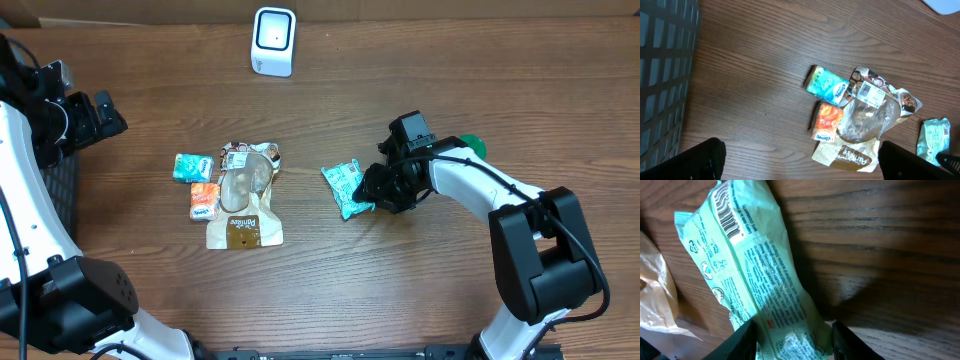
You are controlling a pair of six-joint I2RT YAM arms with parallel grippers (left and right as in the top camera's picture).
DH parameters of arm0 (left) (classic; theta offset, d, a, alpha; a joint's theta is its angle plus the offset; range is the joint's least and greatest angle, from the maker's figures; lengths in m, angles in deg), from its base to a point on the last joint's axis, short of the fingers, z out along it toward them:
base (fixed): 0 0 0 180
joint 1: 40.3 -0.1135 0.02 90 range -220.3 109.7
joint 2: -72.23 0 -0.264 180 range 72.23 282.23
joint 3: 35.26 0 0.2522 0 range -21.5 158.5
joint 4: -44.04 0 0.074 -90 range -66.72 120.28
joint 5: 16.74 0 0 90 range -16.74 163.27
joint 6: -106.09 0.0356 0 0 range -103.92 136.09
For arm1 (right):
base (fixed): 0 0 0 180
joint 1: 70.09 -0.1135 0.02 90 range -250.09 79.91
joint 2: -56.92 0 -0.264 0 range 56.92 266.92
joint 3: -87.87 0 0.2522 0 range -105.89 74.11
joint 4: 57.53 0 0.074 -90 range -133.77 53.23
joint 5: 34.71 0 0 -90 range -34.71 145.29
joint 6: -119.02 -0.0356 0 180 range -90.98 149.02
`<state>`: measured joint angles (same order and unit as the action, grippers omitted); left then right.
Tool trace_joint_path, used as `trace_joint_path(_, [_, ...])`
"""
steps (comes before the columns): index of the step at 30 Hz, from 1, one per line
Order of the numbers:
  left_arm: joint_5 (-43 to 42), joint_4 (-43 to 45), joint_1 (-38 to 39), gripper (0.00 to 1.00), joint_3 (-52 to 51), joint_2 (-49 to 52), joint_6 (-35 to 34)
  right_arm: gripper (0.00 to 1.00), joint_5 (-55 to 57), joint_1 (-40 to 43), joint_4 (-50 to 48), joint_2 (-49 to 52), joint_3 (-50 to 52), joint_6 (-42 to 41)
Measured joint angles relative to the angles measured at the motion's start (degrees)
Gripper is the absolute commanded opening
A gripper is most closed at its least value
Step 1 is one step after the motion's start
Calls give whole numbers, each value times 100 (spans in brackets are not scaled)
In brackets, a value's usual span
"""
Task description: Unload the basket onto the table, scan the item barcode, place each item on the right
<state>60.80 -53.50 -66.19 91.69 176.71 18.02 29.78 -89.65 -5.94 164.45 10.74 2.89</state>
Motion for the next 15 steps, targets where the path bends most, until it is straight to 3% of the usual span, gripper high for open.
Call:
trace_joint_path(1, [0, -2, 2, 100, 0, 0, 0, 42, 0, -13, -33, 13, 0, -48])
trace_joint_path(3, [0, -2, 2, 100, 0, 0, 0, 20, -114, -42, -151, 101, 0, -173])
trace_joint_path(5, [2, -2, 0, 100, 0, 0, 0, 4, -291, -44, -251, 229, 0, -271])
trace_joint_path(11, [0, -2, 0, 100, 0, 0, 0, 4, -514, -9, -227, 254, -35, -332])
trace_joint_path(15, [0, -2, 0, 100, 0, 0, 0, 4, -461, -11, 52, 118, -92, 201])
